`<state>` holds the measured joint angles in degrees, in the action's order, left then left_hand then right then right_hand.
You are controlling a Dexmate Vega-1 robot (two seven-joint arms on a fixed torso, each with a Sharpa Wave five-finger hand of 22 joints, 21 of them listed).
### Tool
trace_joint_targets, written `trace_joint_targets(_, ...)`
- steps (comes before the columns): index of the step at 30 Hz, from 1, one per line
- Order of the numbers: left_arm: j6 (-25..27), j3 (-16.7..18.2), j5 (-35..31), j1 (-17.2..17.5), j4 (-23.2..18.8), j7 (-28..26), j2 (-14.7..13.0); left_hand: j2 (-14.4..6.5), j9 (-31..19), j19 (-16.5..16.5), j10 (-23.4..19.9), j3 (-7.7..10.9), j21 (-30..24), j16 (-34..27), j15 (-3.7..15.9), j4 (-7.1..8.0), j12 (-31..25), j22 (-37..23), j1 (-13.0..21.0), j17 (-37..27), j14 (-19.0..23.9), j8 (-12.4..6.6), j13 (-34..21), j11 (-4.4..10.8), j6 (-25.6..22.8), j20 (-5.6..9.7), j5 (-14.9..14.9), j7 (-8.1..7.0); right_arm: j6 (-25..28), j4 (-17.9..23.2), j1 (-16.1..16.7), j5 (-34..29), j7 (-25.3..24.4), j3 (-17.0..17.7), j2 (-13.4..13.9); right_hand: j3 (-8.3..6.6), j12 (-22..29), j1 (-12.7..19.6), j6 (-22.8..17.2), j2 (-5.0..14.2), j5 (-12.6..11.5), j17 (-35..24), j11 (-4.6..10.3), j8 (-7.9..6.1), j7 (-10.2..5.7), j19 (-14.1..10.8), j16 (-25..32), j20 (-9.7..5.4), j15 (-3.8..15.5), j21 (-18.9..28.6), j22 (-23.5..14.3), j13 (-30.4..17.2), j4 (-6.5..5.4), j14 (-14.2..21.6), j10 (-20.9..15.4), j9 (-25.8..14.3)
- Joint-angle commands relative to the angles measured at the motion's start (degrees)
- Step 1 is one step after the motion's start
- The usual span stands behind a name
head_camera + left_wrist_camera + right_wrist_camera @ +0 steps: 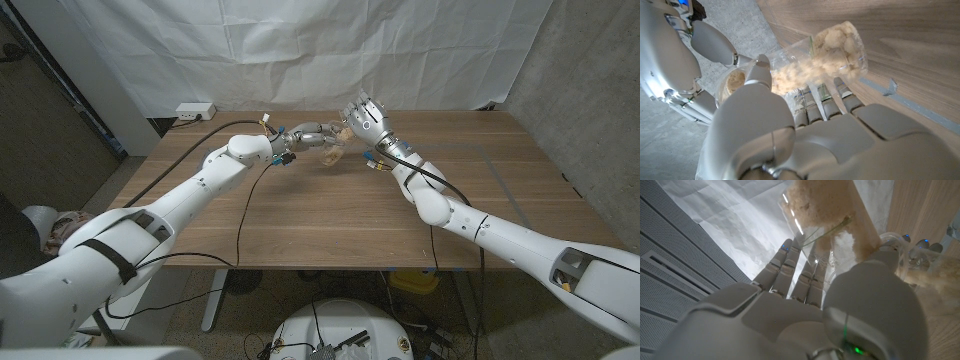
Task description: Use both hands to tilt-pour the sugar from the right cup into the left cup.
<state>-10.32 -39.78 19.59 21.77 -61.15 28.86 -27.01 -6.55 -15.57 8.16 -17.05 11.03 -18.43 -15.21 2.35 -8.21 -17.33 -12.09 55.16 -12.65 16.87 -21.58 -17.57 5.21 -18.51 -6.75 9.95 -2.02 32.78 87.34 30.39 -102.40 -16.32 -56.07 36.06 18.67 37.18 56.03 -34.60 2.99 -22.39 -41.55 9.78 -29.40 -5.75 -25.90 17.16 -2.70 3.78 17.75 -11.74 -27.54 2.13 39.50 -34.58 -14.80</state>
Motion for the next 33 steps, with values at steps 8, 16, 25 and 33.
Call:
trace_joint_targets(8,-0.43,-0.21,-0.08,-0.75,1.59,0.37,0.80,-0.56,-0.26,-0.24,-0.54,0.58,-0.39,0.23,2.81,0.04,0.22,-0.13,-0.30,-0.13,0.50,-0.11,-0.01,-0.12,-0.72,-0.24,0.28,0.03,1.35,-0.97,-0.30,0.57,-1.52,-0.41,0.02,0.30,-0.06,0.90,-6.15,0.08,0.28,-0.30,0.64,-0.39,-5.46,0.72,-0.46,-1.87,9.14,-0.52,0.02,-0.28,0.13,-0.22,-0.08,-0.19)
trace_joint_targets(16,-0.51,-0.24,-0.12,-0.81,1.64,0.38,0.88,-0.56,-0.30,-0.25,-0.58,0.59,-0.40,0.24,2.83,0.04,0.24,-0.13,-0.34,-0.13,0.51,-0.07,0.00,-0.04,-0.77,-0.24,0.28,-0.06,1.06,-0.75,-0.65,-0.64,-1.35,-0.83,0.64,0.27,-0.12,1.36,-6.15,0.17,0.32,-0.46,0.97,-0.30,-5.60,0.90,-0.62,-2.05,9.21,-0.61,0.01,-0.44,0.22,-0.23,-0.13,-0.21)
trace_joint_targets(25,-0.56,-0.26,-0.13,-0.80,1.54,0.35,0.97,-0.56,-0.34,-0.26,-0.65,0.60,-0.42,0.26,2.87,0.04,0.23,-0.13,-0.39,-0.12,0.53,-0.02,0.00,-0.15,-0.81,-0.23,0.28,0.00,1.19,-0.39,-0.08,0.83,-1.88,-0.37,0.43,0.32,-0.27,1.71,-6.25,0.20,0.39,-0.66,0.85,-0.28,-5.84,1.08,-0.84,-2.16,9.21,-0.70,0.00,-0.44,0.24,-0.30,-0.28,-0.34)
trace_joint_targets(33,-0.10,-0.16,-0.13,-0.46,0.40,0.11,0.51,-0.58,-0.38,-0.27,-0.58,0.66,-0.43,0.26,2.90,-0.01,0.29,-0.13,-0.33,-0.11,0.58,0.04,0.01,-0.05,-0.82,-0.25,0.30,-0.20,0.96,0.23,0.12,0.71,-1.95,-0.24,0.95,0.35,-0.35,1.85,-6.43,0.27,0.44,-0.81,1.02,-0.28,-5.91,1.13,-0.93,-2.19,9.21,-0.74,-0.01,-0.54,0.19,-0.23,-0.32,-0.35)
